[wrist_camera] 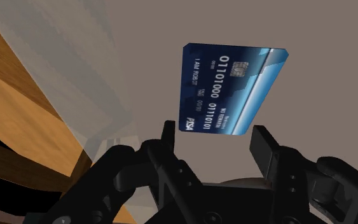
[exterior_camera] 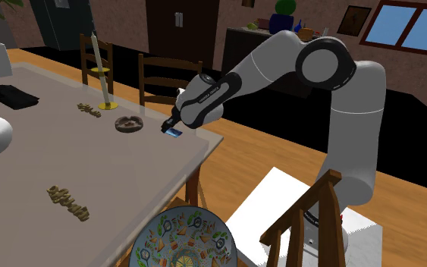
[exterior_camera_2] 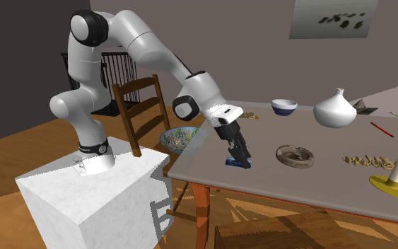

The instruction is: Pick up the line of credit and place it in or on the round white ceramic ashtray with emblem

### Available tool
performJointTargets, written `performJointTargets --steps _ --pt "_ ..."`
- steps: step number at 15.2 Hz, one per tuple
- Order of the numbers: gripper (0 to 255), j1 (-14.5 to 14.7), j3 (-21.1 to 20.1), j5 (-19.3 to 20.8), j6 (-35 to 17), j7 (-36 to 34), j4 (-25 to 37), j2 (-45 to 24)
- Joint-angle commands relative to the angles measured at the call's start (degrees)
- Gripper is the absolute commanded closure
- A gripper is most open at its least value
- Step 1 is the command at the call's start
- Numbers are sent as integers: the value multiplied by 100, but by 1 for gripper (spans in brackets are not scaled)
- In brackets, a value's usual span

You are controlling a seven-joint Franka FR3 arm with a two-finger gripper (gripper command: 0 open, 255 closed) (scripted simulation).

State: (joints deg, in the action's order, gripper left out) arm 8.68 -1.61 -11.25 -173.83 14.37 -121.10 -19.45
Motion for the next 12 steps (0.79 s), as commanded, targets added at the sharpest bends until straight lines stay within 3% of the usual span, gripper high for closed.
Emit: performJointTargets --steps 1,12 --pt "255 0 0 0 0 0 0 0" --pt "255 58 75 57 193 -66 22 170"
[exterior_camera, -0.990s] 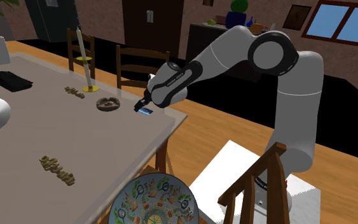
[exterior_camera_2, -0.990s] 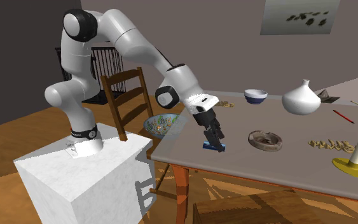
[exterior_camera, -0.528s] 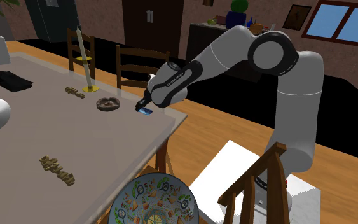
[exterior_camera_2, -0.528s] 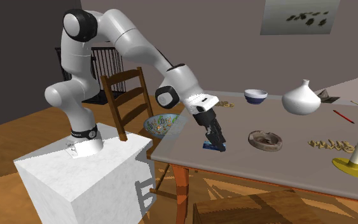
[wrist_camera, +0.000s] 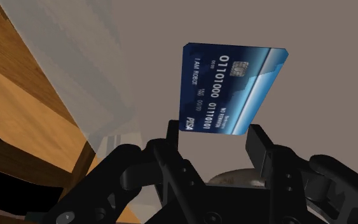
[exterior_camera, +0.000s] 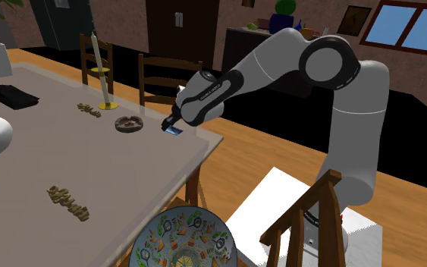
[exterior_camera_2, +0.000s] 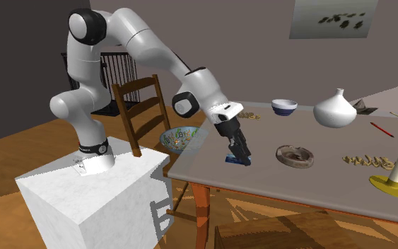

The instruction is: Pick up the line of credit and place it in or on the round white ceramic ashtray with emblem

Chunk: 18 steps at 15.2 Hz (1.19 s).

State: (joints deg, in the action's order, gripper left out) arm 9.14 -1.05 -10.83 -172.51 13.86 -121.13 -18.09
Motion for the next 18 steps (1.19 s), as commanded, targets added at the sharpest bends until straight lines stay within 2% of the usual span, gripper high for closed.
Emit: performJointTargets --steps 1,17,18 --pt "255 29 42 36 126 -38 35 89" --pt "255 184 269 362 1146 -360 332 811" --pt "255 237 281 441 1229 -478 598 631"
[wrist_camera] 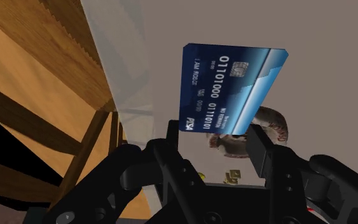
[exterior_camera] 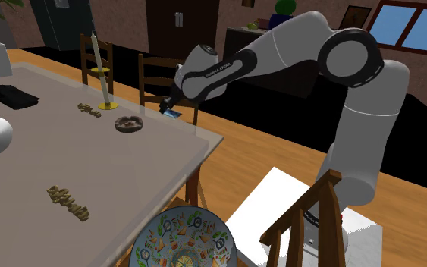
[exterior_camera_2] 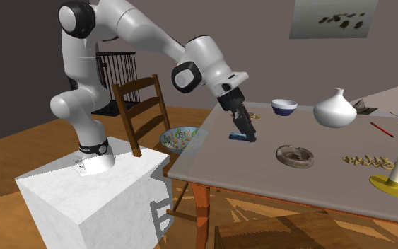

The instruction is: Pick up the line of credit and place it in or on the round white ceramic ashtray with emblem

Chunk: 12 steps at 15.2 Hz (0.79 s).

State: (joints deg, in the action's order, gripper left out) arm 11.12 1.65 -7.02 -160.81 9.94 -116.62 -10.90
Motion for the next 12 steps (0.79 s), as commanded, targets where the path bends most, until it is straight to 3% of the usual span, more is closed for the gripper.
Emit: performJointTargets --steps 1,7,12 --pt "255 92 22 132 148 -197 421 -271" --pt "255 388 108 410 824 -704 2288 -1453" --pt "255 559 153 518 1661 -996 4355 -2683"
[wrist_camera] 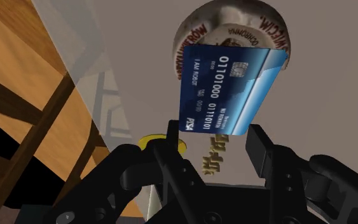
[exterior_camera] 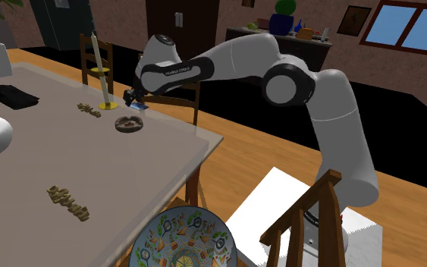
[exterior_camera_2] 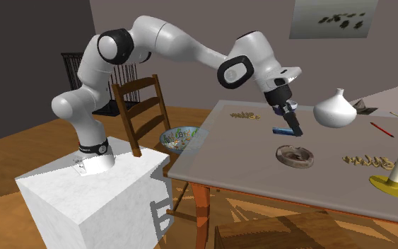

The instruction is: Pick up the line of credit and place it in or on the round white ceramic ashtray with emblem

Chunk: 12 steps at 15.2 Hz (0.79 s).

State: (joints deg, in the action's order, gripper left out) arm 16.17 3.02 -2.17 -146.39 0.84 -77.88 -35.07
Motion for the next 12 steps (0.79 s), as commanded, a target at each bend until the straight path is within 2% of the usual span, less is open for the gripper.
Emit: performJointTargets --steps 1,3,12 --pt "255 78 22 46 443 -135 1011 -572" --pt "255 110 30 66 1043 -231 2400 -1362" --pt "255 120 27 60 423 -230 1879 -1462"
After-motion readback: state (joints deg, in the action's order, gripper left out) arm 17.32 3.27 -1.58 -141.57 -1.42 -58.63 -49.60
